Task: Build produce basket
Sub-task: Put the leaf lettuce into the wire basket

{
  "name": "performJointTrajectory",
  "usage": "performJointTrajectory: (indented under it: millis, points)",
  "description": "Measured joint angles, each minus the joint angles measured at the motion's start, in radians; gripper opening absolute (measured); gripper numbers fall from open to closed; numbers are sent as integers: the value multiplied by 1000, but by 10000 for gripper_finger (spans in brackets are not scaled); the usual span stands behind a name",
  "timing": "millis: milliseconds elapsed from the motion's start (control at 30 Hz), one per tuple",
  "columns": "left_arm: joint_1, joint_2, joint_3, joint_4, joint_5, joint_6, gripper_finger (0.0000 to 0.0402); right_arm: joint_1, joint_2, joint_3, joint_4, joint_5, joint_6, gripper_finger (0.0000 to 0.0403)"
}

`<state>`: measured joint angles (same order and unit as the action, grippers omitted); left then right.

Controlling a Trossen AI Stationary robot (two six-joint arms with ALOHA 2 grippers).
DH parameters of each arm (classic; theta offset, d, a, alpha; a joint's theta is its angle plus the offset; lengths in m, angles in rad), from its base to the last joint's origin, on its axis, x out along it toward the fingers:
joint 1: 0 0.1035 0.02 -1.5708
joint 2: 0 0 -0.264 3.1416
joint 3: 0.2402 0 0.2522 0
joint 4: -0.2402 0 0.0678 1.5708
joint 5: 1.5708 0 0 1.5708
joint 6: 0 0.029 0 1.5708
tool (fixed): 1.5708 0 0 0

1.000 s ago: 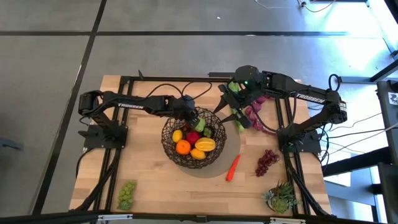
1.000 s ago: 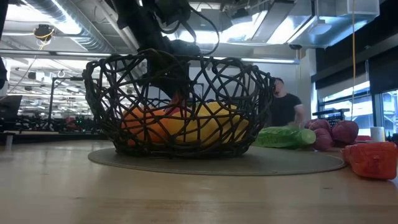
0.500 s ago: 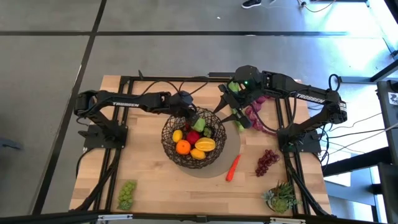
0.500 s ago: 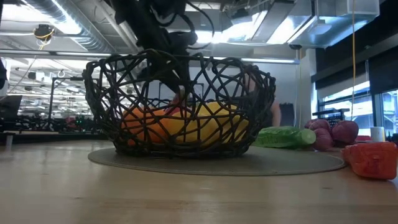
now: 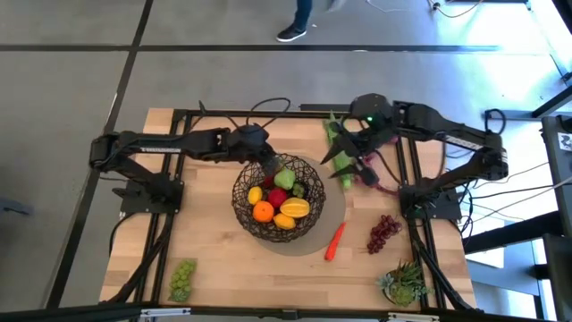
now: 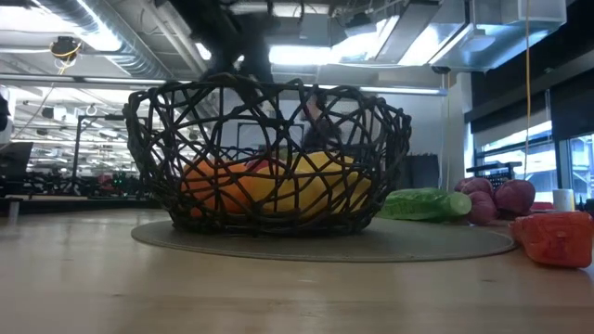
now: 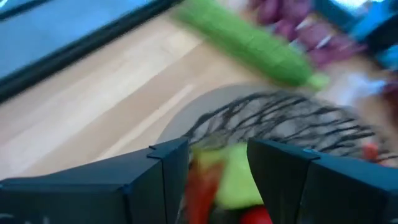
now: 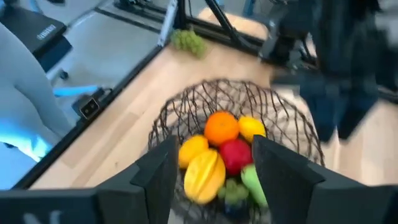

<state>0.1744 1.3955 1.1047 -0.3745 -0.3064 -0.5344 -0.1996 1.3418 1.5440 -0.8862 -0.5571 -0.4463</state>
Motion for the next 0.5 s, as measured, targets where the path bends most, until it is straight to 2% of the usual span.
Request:
performJointTrajectory:
  millis: [167,300,500]
  points:
    - [-50,-58,1,-12,-1,28,153,27,-42,0,-197,102,-3,200]
    - [-94,-96,1,-8,-13,32,153,41,-41,-2,-378,85,-2,200]
    - [-141,-128,1,-10,-53,29,153,55,-37,-62,-418,60,106,200]
